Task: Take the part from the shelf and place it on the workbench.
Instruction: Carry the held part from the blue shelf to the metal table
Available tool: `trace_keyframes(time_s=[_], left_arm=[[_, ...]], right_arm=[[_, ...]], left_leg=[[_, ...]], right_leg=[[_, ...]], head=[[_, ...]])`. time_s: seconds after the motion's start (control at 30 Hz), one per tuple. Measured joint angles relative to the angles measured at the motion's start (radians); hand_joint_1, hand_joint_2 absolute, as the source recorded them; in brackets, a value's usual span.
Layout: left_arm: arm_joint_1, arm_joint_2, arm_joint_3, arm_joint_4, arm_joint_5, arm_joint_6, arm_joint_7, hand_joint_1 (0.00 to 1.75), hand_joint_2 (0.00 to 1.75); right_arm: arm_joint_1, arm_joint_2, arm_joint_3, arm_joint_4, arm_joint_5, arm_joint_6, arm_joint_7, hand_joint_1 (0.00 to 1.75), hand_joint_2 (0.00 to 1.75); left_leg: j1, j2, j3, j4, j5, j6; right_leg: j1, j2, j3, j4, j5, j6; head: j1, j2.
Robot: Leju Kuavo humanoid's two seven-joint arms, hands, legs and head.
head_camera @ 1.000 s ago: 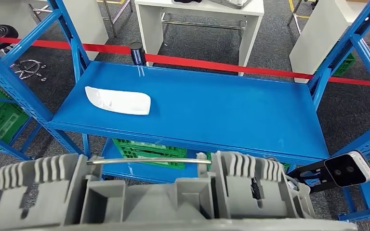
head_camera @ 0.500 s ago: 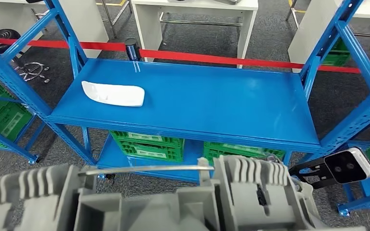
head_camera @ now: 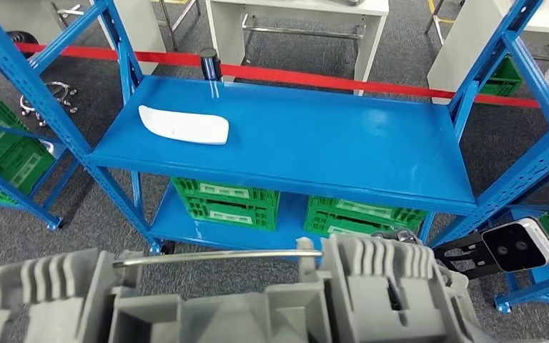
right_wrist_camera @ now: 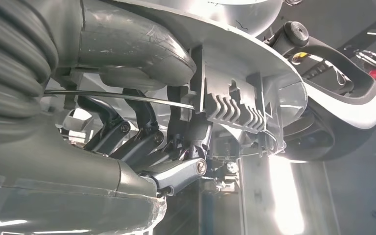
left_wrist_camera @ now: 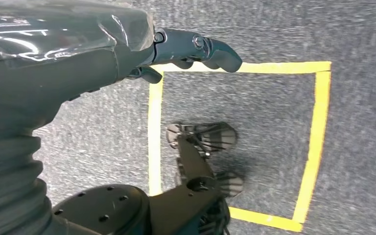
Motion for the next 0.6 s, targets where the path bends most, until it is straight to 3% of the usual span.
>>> trace_keyframes(time_s=[0.07,0.1,0.13,0.17,0.23,0.3,0.37,0.4,0.43,0.53,0.57,0.6], left_arm=[[0.001,-0.001,0.0,0.0,0.0,0.0,0.0,0.0,1.75],[0.001,-0.002,0.0,0.0,0.0,0.0,0.0,0.0,1.75],[0.001,-0.003,0.0,0.0,0.0,0.0,0.0,0.0,1.75],[0.001,-0.004,0.0,0.0,0.0,0.0,0.0,0.0,1.75],[0.002,-0.005,0.0,0.0,0.001,0.0,-0.001,0.0,1.75],[0.004,-0.006,0.0,0.0,0.001,0.001,-0.002,0.0,1.75],[0.007,-0.006,0.0,0.001,0.002,0.001,-0.003,0.0,1.75],[0.009,-0.006,0.0,0.001,0.002,0.0,-0.003,0.0,1.75],[0.01,-0.005,0.0,0.001,0.002,0.0,-0.003,0.0,1.75],[0.011,-0.005,0.0,0.002,0.006,0.0,-0.005,0.0,1.75],[0.011,-0.006,0.0,0.002,0.008,0.0,-0.005,0.0,1.75],[0.01,-0.006,0.0,0.002,0.009,0.0,-0.006,0.0,1.75]], right_arm=[[0.001,-0.002,0.001,0.001,0.0,0.0,0.0,1.75,1.75],[0.001,-0.003,0.001,0.001,0.001,0.0,0.0,1.75,1.75],[0.001,-0.004,0.001,0.001,0.002,-0.001,0.0,1.75,1.75],[0.001,-0.004,0.002,0.001,0.003,-0.001,0.0,1.75,1.75],[0.001,-0.004,0.002,0.0,0.005,-0.001,0.0,1.75,1.75],[0.002,-0.005,0.002,0.0,0.007,-0.001,0.0,1.75,1.75],[0.002,-0.006,0.002,0.0,0.007,0.0,-0.001,1.75,1.75],[0.001,-0.006,0.002,0.0,0.008,0.0,-0.002,1.75,1.75],[0.001,-0.005,0.002,0.0,0.008,0.0,-0.003,1.75,1.75],[0.002,-0.003,0.002,0.0,0.012,0.001,-0.007,1.75,1.75],[0.002,-0.003,0.002,0.0,0.014,0.001,-0.008,1.75,1.75],[0.002,-0.003,0.002,0.0,0.015,0.001,-0.008,1.75,1.75]], left_leg=[[-0.002,0.0,-0.026,0.002,0.018,0.001],[-0.002,0.0,-0.039,0.005,0.026,0.0],[-0.002,0.0,-0.052,0.009,0.033,-0.002],[-0.001,0.0,-0.065,0.016,0.039,-0.005],[-0.003,0.0,-0.088,0.033,0.047,-0.013],[-0.004,-0.001,-0.101,0.044,0.057,-0.025],[-0.001,-0.002,-0.106,0.047,0.066,-0.037],[0.002,-0.003,-0.112,0.055,0.056,-0.044],[0.004,-0.004,-0.121,0.079,0.027,-0.05],[0.012,-0.005,-0.165,0.249,-0.112,-0.065],[0.013,-0.005,-0.172,0.302,-0.134,-0.068],[0.014,-0.005,-0.166,0.327,-0.133,-0.069]], right_leg=[[-0.001,0.0,-0.025,0.105,-0.046,0.003],[-0.001,0.0,-0.016,0.113,-0.044,0.011],[-0.001,0.0,0.013,0.085,-0.029,0.02],[-0.002,-0.001,0.058,0.022,-0.009,0.028],[0.0,0.0,0.144,-0.109,0.008,0.027],[0.005,0.001,0.17,-0.16,0.006,0.014],[0.005,0.002,0.158,-0.158,0.018,-0.001],[0.004,0.001,0.151,-0.159,0.026,-0.01],[0.002,0.0,0.144,-0.16,0.035,-0.018],[0.003,-0.001,0.113,-0.16,0.065,-0.031],[0.004,-0.001,0.1,-0.159,0.076,-0.03],[0.006,-0.001,0.087,-0.158,0.086,-0.03]], head=[[0.001,0.0],[0.001,0.0],[0.0,0.0],[0.001,0.0],[-0.001,0.0],[0.0,0.0],[0.003,0.0],[0.002,0.0],[0.002,0.0],[-0.001,0.0],[-0.001,0.0],[-0.001,0.0]])
